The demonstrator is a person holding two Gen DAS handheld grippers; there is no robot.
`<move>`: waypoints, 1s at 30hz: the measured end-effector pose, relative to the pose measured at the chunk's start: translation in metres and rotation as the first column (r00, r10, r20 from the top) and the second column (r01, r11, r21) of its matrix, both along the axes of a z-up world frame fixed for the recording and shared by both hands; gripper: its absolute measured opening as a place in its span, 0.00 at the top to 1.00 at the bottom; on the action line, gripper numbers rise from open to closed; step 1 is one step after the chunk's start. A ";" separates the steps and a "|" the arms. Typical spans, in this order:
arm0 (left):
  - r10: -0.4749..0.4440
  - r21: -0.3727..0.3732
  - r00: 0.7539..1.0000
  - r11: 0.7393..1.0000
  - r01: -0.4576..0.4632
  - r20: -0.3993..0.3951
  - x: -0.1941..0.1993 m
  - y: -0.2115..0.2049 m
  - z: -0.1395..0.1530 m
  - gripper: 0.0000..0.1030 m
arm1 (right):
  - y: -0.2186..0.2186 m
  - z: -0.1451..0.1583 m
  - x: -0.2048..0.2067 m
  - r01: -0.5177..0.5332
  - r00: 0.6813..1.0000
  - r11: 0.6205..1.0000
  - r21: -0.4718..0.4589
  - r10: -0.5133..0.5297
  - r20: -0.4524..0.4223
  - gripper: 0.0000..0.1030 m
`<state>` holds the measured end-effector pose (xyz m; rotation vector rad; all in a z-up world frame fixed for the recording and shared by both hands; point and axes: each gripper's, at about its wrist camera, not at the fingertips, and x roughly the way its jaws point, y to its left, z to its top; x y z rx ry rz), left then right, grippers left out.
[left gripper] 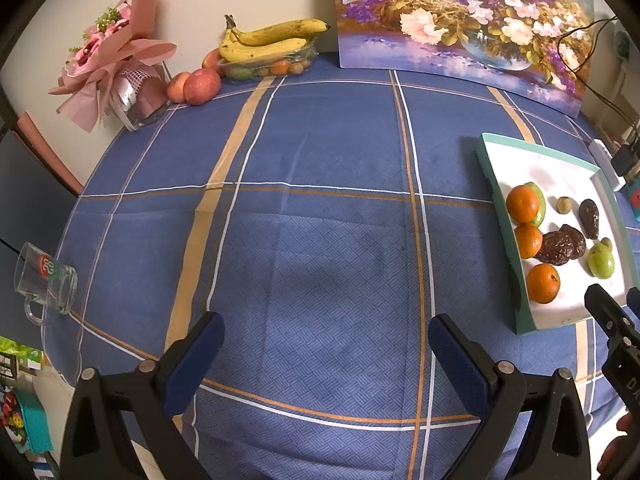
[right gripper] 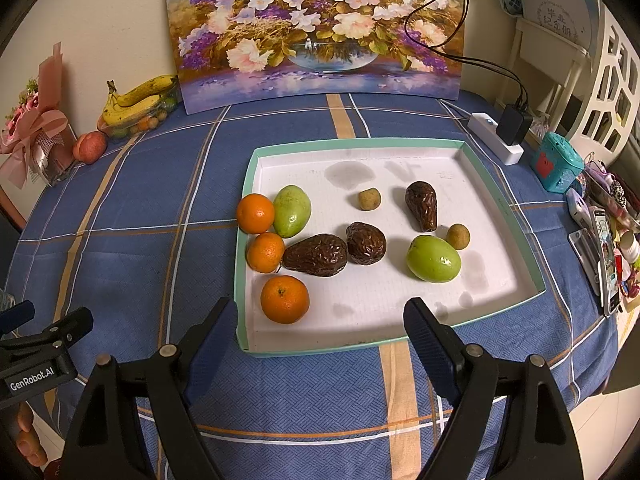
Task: Organize fruits
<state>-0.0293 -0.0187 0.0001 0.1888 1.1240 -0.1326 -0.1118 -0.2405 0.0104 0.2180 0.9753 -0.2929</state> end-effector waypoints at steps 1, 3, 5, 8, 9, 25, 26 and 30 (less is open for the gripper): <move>0.000 0.001 1.000 1.000 0.000 0.000 0.000 0.000 0.000 0.00 | 0.000 0.000 0.000 0.000 1.000 1.000 0.000 0.000 0.000 0.17; -0.001 0.000 1.000 1.000 0.001 0.000 0.000 0.000 0.000 0.00 | 0.000 0.000 0.000 0.000 1.000 1.000 0.000 0.000 0.000 0.17; -0.001 0.001 1.000 1.000 0.001 0.000 0.000 0.000 0.000 0.00 | 0.000 0.000 0.000 0.001 1.000 1.000 0.000 -0.001 -0.001 0.17; 0.000 0.001 1.000 1.000 0.000 0.000 0.000 0.000 0.000 0.00 | 0.000 -0.001 0.000 0.000 1.000 1.000 0.000 0.000 -0.002 0.17; -0.001 0.001 1.000 1.000 0.001 0.000 0.000 0.000 0.000 0.00 | 0.000 -0.001 -0.001 0.000 1.000 1.000 0.000 0.000 -0.002 0.17; -0.001 0.001 1.000 1.000 0.001 0.001 0.000 -0.001 0.000 0.00 | 0.000 -0.002 0.000 -0.002 1.000 1.000 -0.001 0.002 -0.005 0.17; 0.000 0.001 1.000 1.000 0.000 0.000 0.000 -0.001 0.000 0.00 | 0.000 -0.002 0.000 -0.002 1.000 1.000 -0.001 0.002 -0.005 0.17; -0.001 -0.002 1.000 1.000 0.001 -0.002 0.001 0.000 0.001 0.00 | 0.000 -0.002 0.000 -0.002 1.000 1.000 -0.001 0.002 -0.005 0.17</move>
